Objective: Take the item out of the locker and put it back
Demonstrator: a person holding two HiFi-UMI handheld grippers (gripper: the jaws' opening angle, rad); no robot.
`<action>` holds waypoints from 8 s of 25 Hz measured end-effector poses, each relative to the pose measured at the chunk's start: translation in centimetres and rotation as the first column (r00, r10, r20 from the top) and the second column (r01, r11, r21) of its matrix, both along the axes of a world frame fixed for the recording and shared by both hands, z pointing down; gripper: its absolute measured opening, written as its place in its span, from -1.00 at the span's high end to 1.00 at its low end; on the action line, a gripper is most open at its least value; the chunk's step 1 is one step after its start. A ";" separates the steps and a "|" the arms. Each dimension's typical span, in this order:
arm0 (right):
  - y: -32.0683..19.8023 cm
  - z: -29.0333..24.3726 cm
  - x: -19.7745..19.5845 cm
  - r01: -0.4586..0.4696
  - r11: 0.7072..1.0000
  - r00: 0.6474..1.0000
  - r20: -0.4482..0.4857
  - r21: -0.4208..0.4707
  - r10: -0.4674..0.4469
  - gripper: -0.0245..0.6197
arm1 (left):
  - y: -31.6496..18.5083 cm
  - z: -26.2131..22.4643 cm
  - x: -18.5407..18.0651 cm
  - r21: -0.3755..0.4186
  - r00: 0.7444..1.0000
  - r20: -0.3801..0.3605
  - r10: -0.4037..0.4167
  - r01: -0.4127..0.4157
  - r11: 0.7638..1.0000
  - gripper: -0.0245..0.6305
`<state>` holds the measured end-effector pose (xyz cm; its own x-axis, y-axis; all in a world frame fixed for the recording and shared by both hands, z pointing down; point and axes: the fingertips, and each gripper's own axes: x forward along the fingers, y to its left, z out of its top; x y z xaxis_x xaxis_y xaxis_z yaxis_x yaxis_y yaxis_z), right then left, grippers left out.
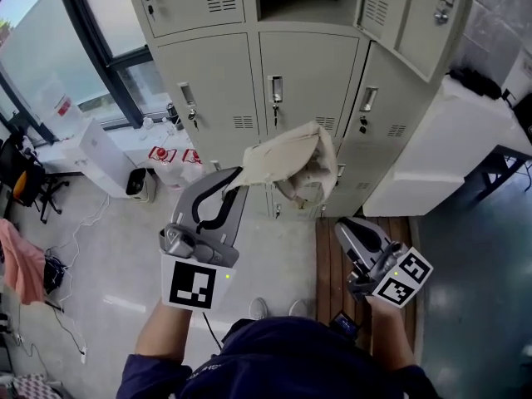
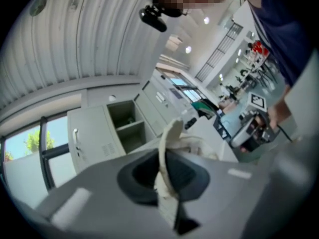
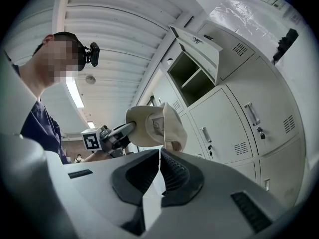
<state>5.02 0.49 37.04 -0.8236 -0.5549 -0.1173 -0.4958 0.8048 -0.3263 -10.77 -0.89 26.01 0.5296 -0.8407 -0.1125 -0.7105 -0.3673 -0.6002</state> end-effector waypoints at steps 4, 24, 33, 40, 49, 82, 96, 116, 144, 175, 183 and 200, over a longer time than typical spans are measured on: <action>-0.4 0.7 -1.2 -0.031 0.999 0.999 -0.010 -0.022 0.031 0.90 | -0.5 1.5 -1.9 -0.033 0.999 -0.016 0.030 -0.030 0.999 0.87; -1.2 2.3 -5.7 -0.140 0.989 0.990 -0.032 -0.058 0.138 0.90 | -0.9 7.0 -8.1 -0.128 0.992 -0.084 0.092 -0.102 0.987 0.87; -0.9 2.4 -6.7 -0.135 0.989 0.990 -0.038 -0.058 0.133 0.90 | -0.8 7.0 -9.0 -0.125 0.991 -0.092 0.092 -0.103 0.987 0.87; -1.0 2.0 -5.2 -0.120 0.991 0.992 -0.041 -0.057 0.118 0.90 | -0.6 5.9 -8.0 -0.096 0.992 -0.097 0.077 -0.086 0.992 0.87; -2.4 1.3 -0.9 -0.044 0.998 0.999 -0.017 -0.039 0.043 0.90 | -1.6 1.9 -3.5 -0.018 0.998 -0.060 0.011 -0.012 1.000 0.87; -13.3 0.2 3.7 -0.008 1.000 1.000 0.025 0.021 0.007 0.90 | -13.4 -12.8 3.9 0.361 0.975 0.202 -0.090 0.012 0.932 0.87; -21.3 -1.1 -3.1 -0.092 0.994 0.995 0.039 0.050 0.090 0.90 | -21.7 -20.2 3.0 0.551 0.928 0.365 -0.077 -0.148 0.822 0.86; -27.2 -1.0 -3.0 0.000 0.999 0.998 0.058 0.038 -0.002 0.90 | -32.6 -21.9 7.8 0.538 0.826 0.499 -0.261 -0.059 0.841 0.86; -31.8 0.8 1.1 0.120 0.993 0.988 0.097 -0.012 -0.118 0.90 | -44.6 -13.8 12.0 0.317 0.700 0.660 -0.273 0.071 0.946 0.86; -29.8 1.4 -0.7 0.109 0.993 0.991 0.078 -0.043 -0.106 0.90 | -40.9 -12.3 11.9 0.207 0.798 0.593 -0.104 -0.027 0.978 0.60; -29.4 -0.1 -2.3 0.098 0.995 0.994 0.049 -0.003 -0.098 0.90 | -34.5 -13.3 10.2 0.197 0.914 0.405 0.010 -0.098 0.976 0.60; -27.2 -2.8 -7.7 0.074 0.994 0.992 -0.108 0.083 -0.065 0.90 | -29.1 -0.9 2.7 -0.059 0.973 -0.088 0.214 -0.220 0.974 0.67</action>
